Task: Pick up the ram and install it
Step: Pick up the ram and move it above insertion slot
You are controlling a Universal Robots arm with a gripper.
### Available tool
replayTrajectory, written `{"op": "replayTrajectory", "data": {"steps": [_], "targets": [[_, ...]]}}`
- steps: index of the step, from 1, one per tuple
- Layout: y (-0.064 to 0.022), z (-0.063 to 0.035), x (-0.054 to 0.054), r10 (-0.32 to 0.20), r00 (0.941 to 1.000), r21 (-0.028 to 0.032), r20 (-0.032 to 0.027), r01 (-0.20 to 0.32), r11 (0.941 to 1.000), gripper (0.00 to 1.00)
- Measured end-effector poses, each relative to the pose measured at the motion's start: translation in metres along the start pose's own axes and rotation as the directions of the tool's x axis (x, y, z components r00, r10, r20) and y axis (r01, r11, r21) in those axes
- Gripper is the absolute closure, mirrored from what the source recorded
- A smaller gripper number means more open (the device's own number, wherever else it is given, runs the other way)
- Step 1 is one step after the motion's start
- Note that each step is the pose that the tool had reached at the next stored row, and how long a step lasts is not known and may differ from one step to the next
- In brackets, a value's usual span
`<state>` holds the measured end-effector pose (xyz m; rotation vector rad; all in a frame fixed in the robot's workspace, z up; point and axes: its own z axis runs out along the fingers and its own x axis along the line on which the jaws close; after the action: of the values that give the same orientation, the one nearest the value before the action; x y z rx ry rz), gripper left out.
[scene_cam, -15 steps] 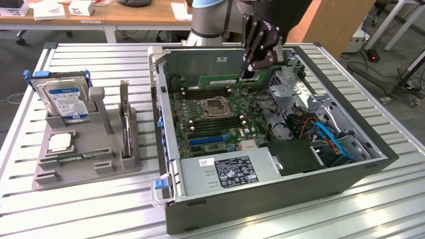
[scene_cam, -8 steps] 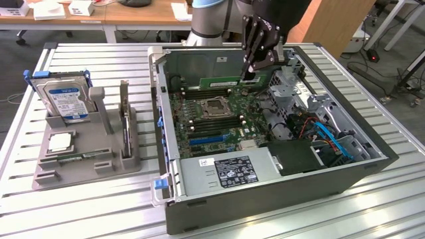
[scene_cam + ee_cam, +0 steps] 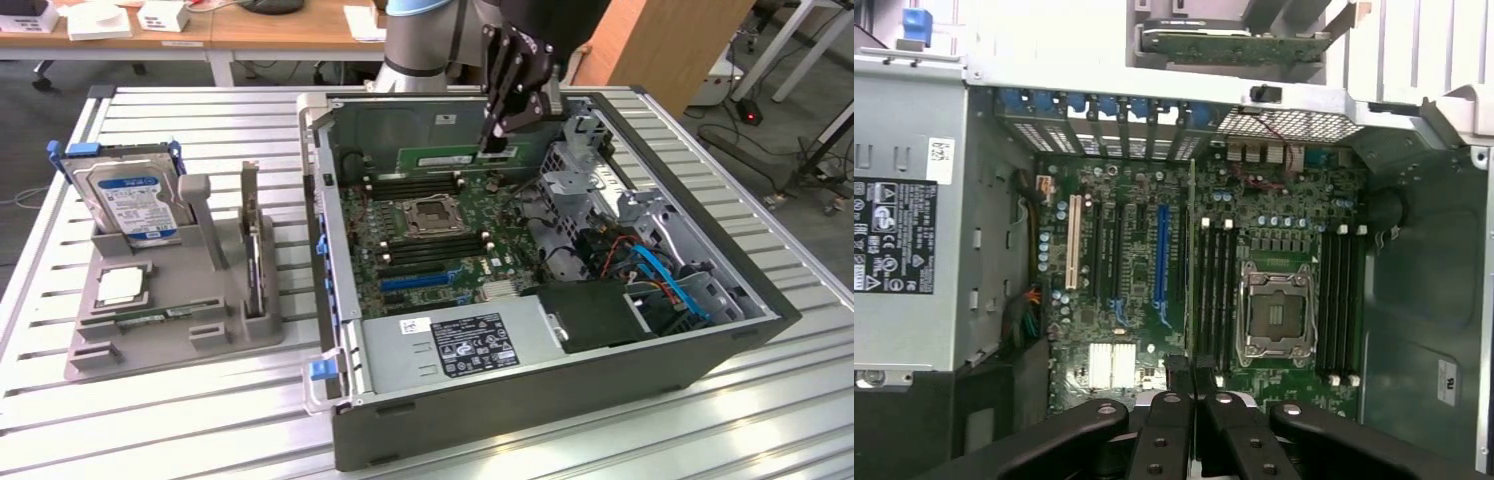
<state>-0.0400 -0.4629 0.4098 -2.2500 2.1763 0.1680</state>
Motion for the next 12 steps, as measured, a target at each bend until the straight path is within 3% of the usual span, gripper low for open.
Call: {"op": "replayTrajectory", "data": {"steps": [12], "targets": [[-0.0014,0.0042,-0.035,0.001,1.0000,0.0002,-0.0008,-0.001,1.0000,0.89]]}}
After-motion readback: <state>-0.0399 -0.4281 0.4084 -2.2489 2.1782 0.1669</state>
